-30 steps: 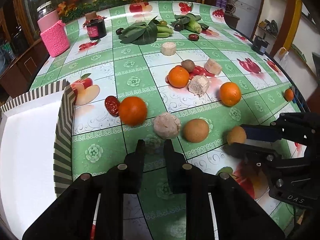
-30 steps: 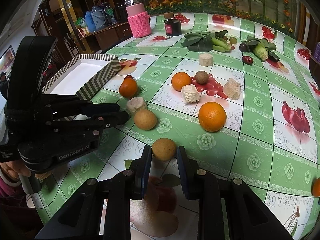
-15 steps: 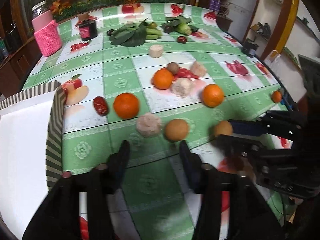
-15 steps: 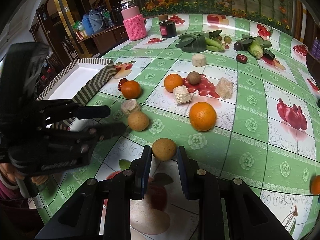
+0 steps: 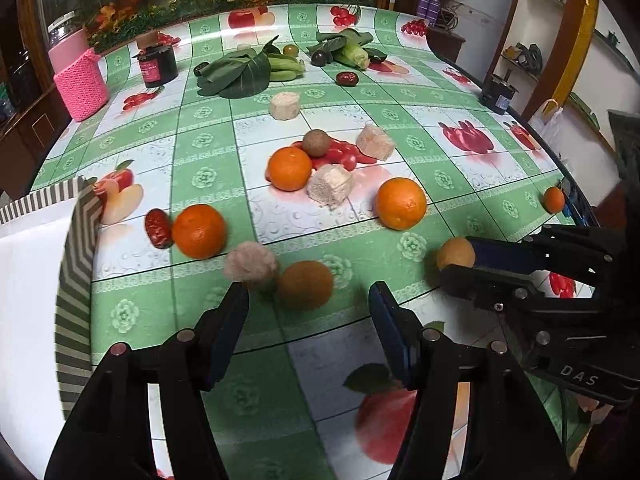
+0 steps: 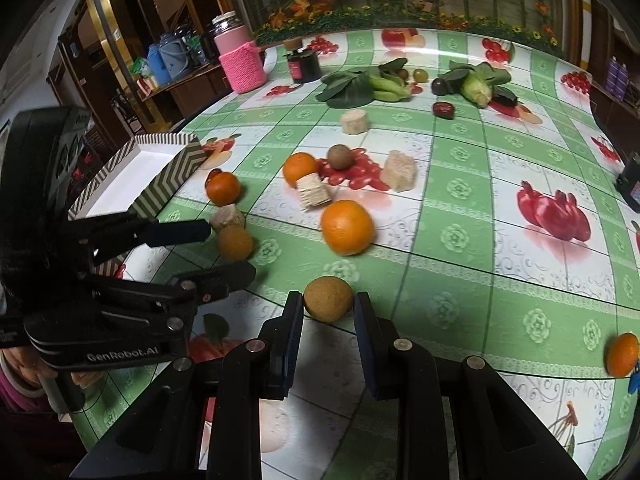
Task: Organize fruits
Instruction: 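Close the left gripper on the brown round fruit and lift it while the right holds its fruit, then carry both fruits over the white striped tray and open both grippers, then move both open grippers from the tray back over the remaining fruits, then grasp the large orange with the right gripper while the left grasps a beige lumpy ball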
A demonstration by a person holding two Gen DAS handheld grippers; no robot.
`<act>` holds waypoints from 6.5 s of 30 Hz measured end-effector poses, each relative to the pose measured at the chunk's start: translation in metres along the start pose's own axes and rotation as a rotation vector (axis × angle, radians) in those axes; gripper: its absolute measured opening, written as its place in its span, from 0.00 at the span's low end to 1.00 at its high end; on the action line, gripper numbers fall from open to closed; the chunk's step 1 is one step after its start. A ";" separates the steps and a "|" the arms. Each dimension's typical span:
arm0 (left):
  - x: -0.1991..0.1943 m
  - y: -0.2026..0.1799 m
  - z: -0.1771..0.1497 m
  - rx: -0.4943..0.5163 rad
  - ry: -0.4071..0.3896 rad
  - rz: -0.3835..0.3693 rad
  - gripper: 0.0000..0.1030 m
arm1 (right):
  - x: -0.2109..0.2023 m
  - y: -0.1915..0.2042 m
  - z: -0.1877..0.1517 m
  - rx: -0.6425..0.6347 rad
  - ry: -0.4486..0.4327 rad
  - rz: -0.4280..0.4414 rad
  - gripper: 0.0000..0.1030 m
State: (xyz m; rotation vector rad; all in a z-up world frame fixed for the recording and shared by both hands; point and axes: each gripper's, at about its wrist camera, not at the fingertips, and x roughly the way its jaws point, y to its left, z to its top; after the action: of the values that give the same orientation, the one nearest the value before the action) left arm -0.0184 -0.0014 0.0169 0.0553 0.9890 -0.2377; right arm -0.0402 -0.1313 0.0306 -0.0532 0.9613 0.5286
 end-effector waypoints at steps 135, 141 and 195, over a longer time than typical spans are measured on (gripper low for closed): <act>-0.016 0.040 -0.009 -0.151 -0.009 0.104 0.72 | 0.008 0.003 0.019 0.011 -0.026 -0.039 0.59; -0.001 0.039 -0.002 -0.173 0.013 0.101 0.72 | 0.015 -0.003 0.025 0.006 -0.019 -0.051 0.59; 0.014 0.042 0.029 -0.141 0.004 0.151 0.63 | 0.024 -0.003 0.035 -0.014 -0.004 -0.002 0.33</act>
State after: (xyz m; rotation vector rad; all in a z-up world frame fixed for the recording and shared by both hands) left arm 0.0225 0.0320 0.0186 0.0016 0.9981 -0.0289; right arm -0.0014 -0.1143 0.0313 -0.0654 0.9536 0.5339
